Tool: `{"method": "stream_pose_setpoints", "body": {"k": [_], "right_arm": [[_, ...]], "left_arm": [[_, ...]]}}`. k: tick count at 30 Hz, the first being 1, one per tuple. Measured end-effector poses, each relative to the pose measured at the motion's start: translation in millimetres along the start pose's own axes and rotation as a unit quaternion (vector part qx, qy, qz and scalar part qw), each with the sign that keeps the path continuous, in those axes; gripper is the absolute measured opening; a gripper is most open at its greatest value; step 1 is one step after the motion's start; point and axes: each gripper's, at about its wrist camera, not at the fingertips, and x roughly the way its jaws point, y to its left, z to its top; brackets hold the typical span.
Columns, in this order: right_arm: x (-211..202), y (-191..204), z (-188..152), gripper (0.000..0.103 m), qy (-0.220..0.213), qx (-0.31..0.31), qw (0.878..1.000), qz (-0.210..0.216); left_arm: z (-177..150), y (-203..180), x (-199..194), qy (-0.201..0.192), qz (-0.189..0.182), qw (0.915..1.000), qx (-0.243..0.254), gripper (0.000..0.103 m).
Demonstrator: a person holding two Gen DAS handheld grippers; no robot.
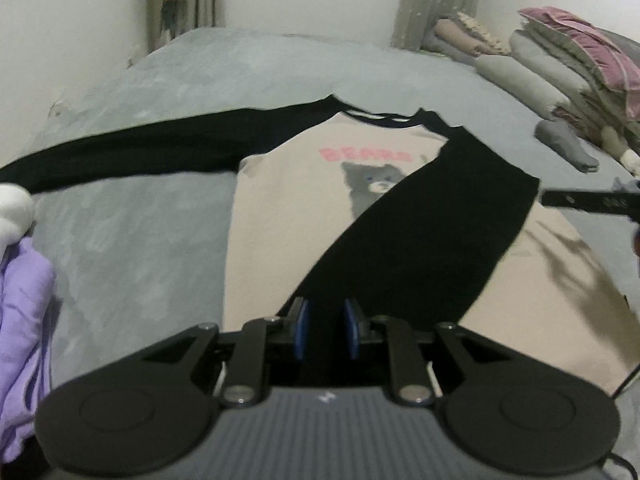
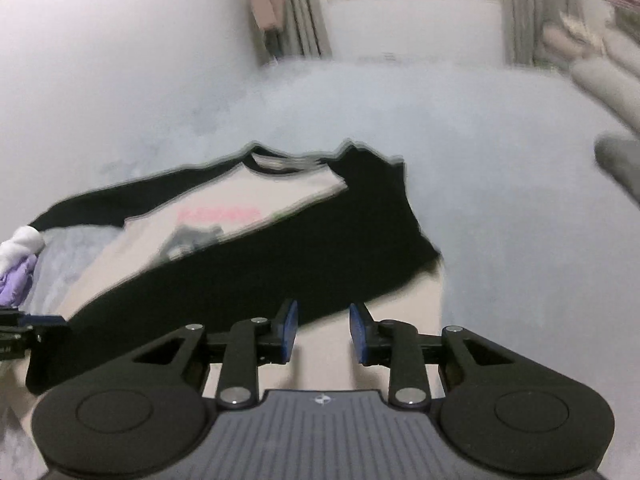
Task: Fold clothes
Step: 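Release the sleeve and lift the right gripper away from the shirt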
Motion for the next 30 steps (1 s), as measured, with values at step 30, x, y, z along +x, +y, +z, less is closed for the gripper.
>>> {"method": "stream_pose_setpoints", "body": {"k": [30], "right_arm": [[45.3, -59.9, 8.9, 0.015, -0.032, 0.1, 0.991, -0.082]], "left_arm": [[-2.5, -5.3, 5.8, 0.006, 0.016, 0.9996, 0.021, 0.023]]}}
